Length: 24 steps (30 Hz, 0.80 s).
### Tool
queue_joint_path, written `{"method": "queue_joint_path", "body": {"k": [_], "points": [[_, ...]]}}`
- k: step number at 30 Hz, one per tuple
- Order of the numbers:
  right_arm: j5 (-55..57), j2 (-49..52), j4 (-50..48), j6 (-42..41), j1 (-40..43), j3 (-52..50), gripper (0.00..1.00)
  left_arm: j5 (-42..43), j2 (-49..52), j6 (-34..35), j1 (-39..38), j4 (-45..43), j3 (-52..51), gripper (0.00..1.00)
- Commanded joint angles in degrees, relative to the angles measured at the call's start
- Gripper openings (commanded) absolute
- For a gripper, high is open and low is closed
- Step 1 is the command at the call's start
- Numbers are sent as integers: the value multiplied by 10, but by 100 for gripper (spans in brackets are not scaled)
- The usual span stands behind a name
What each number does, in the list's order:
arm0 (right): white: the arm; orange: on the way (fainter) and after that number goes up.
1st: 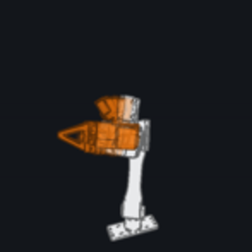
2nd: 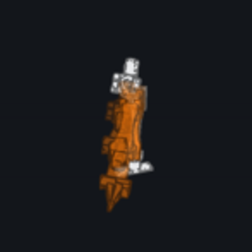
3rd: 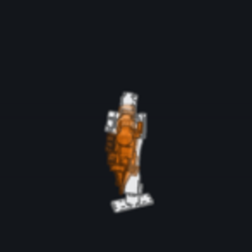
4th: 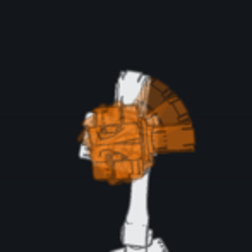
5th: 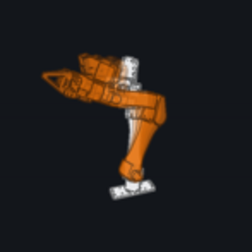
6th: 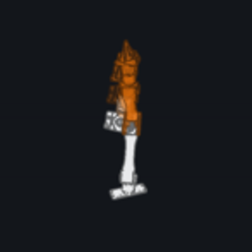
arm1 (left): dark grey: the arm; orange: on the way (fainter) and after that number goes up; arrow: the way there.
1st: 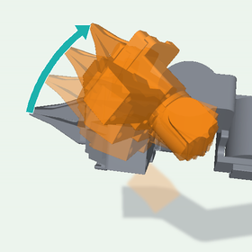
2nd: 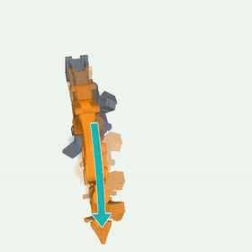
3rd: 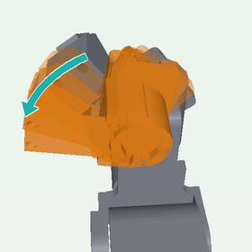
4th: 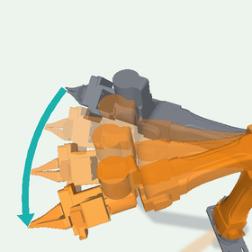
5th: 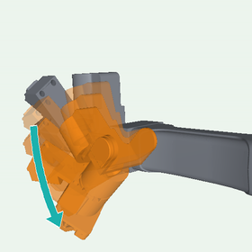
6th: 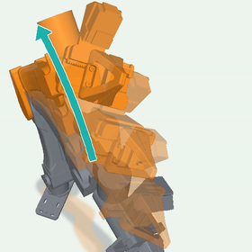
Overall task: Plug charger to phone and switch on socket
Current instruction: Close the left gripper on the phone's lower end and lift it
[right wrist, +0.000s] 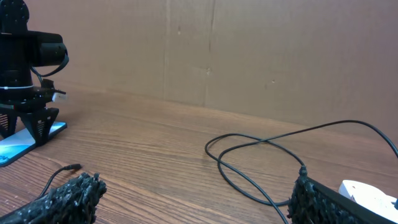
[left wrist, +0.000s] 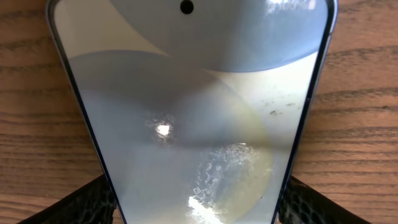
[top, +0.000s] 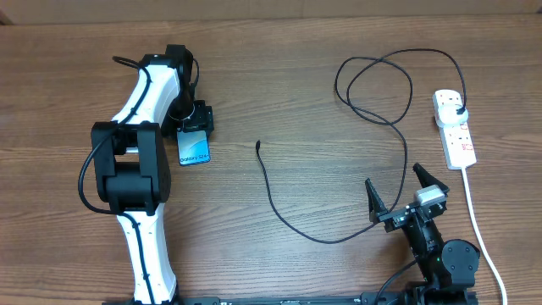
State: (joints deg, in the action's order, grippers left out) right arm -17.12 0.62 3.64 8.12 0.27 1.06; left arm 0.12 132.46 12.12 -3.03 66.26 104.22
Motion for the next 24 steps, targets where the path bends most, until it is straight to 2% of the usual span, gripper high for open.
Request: {"method": "queue_joint_path", "body": {"k": [1, 12, 24], "points": [[6, -5, -3, -3, -3, -6, 100, -5, 40, 8, -4, 6, -10, 78], [6, -5, -3, -3, -3, -6, 100, -5, 39, 8, -4, 26, 10, 75], [6, -5, -3, -3, -3, -6, 100, -5, 39, 8, -4, 106, 156, 75]]}}
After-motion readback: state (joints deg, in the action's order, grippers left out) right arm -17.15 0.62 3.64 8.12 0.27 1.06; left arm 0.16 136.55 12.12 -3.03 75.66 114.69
